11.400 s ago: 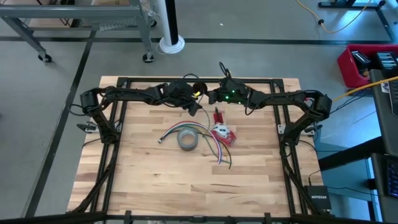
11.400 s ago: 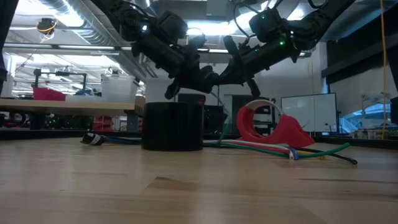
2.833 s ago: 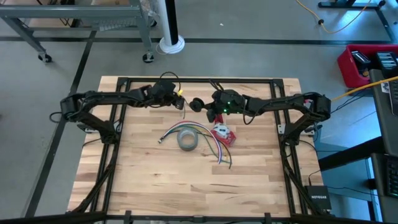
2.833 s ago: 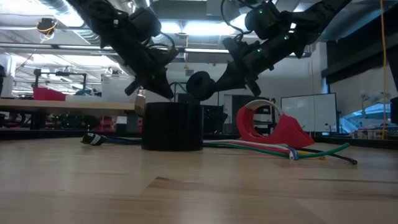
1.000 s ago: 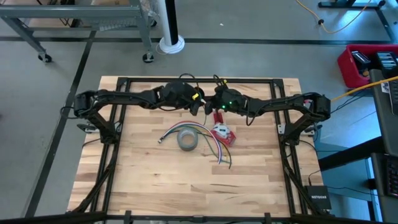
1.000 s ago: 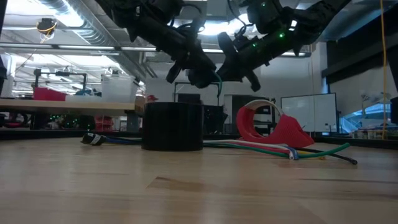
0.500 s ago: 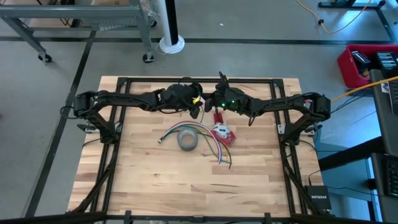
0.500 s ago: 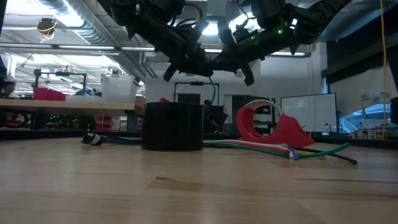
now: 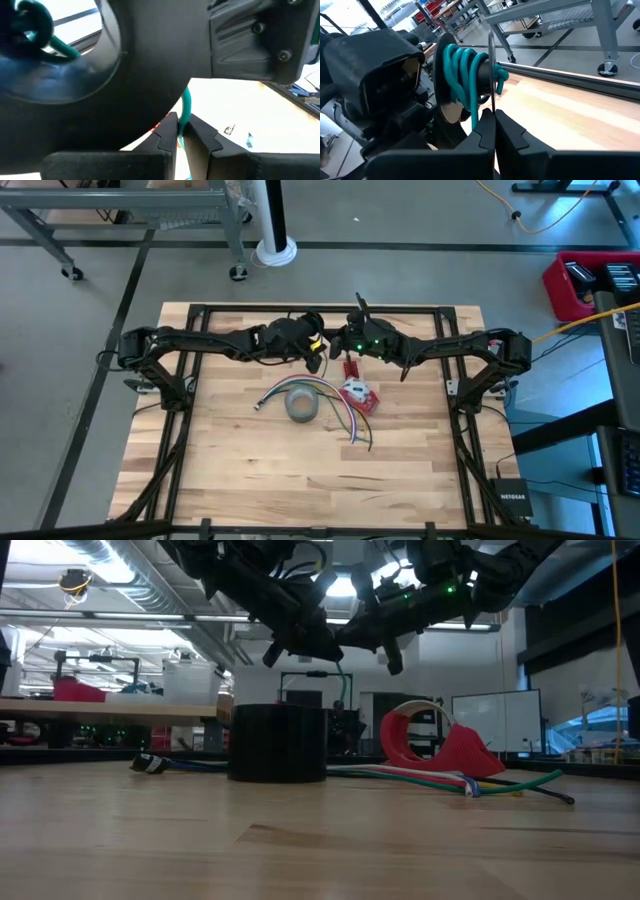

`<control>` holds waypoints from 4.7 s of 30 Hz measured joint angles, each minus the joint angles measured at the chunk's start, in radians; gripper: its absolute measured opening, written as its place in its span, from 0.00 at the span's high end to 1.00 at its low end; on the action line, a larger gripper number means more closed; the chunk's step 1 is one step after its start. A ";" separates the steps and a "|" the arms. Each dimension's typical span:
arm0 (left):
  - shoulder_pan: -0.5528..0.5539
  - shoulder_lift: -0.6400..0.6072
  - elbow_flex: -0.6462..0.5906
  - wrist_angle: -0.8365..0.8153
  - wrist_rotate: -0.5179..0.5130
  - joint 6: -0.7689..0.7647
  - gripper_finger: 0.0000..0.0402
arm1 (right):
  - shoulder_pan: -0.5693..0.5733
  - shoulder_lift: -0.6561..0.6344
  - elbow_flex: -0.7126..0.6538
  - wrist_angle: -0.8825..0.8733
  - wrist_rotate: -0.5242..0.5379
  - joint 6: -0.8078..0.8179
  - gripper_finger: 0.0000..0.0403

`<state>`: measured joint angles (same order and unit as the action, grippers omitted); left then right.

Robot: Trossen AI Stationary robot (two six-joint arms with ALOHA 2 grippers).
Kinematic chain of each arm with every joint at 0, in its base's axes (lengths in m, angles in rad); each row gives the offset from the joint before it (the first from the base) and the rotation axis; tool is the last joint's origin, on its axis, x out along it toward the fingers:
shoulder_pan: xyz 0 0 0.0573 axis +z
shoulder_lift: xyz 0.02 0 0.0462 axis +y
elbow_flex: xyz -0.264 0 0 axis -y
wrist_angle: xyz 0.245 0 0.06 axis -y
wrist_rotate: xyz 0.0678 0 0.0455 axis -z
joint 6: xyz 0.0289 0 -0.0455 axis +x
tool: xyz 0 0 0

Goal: Coil cords
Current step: Coil the green wire onto the black spool

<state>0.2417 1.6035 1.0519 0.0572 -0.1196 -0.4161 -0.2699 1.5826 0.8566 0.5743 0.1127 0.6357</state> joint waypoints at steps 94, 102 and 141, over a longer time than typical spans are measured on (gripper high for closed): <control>-0.092 0.000 -0.001 -0.441 -0.093 0.070 0.99 | 0.001 -0.003 0.001 -0.007 -0.054 -0.006 1.00; -0.092 0.000 0.000 -0.591 -0.198 -0.014 0.99 | 0.001 -0.003 0.000 -0.100 -0.060 -0.005 1.00; 0.260 0.000 0.000 -0.504 0.175 -0.270 1.00 | 0.040 0.026 0.000 -0.464 -0.098 0.004 1.00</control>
<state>0.5022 1.6035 1.0519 -0.4468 0.0556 -0.6857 -0.2298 1.6085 0.8570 0.1105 0.0147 0.6400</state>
